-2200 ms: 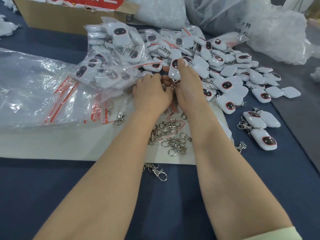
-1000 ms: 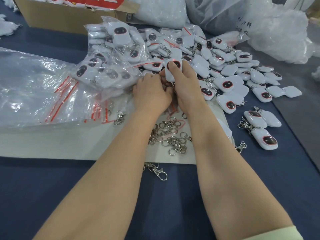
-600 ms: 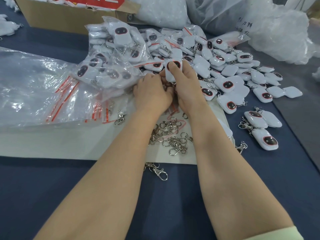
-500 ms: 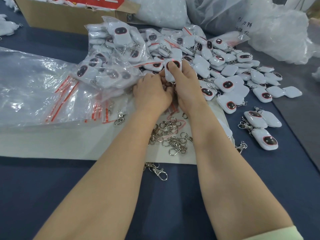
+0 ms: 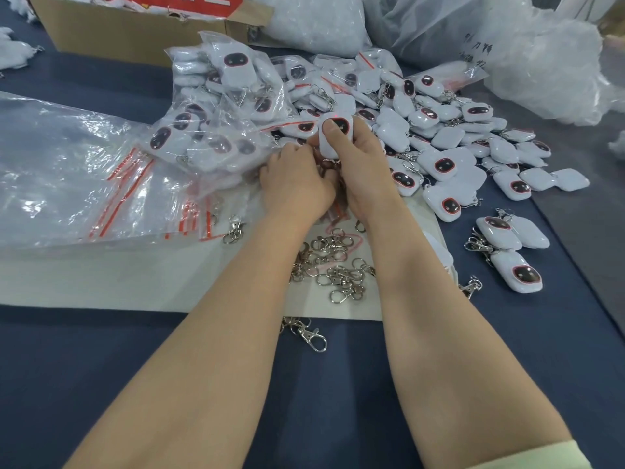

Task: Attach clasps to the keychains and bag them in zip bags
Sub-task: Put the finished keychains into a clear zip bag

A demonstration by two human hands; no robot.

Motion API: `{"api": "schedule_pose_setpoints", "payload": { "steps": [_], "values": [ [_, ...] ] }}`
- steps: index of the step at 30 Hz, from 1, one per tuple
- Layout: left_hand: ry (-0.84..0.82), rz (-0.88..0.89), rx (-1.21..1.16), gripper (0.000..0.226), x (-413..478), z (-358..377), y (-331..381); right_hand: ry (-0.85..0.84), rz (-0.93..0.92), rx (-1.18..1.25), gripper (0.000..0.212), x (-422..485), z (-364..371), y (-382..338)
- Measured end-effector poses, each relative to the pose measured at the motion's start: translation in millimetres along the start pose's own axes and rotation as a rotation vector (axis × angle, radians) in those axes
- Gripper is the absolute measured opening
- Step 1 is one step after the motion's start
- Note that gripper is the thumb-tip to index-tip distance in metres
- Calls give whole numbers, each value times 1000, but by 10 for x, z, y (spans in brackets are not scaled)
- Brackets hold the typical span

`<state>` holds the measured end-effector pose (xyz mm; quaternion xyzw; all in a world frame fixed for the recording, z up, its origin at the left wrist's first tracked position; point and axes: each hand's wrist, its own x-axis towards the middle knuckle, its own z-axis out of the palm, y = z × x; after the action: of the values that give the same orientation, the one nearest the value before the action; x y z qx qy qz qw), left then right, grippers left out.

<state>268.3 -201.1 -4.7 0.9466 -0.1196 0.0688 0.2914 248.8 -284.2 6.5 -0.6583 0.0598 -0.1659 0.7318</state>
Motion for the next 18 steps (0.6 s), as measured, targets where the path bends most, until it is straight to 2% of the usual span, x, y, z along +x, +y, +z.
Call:
{"api": "schedule_pose_setpoints", "payload": {
  "steps": [6,13,18],
  "values": [
    [12,12,-10,27,-6,12,-7,61,128,111,18,51,11,8],
    [8,16,9,28,-11,11,3,49,53,24,24,34,-5,20],
    [8,16,-12,32,-14,12,-5,69,97,84,23,55,-1,18]
  ]
}}
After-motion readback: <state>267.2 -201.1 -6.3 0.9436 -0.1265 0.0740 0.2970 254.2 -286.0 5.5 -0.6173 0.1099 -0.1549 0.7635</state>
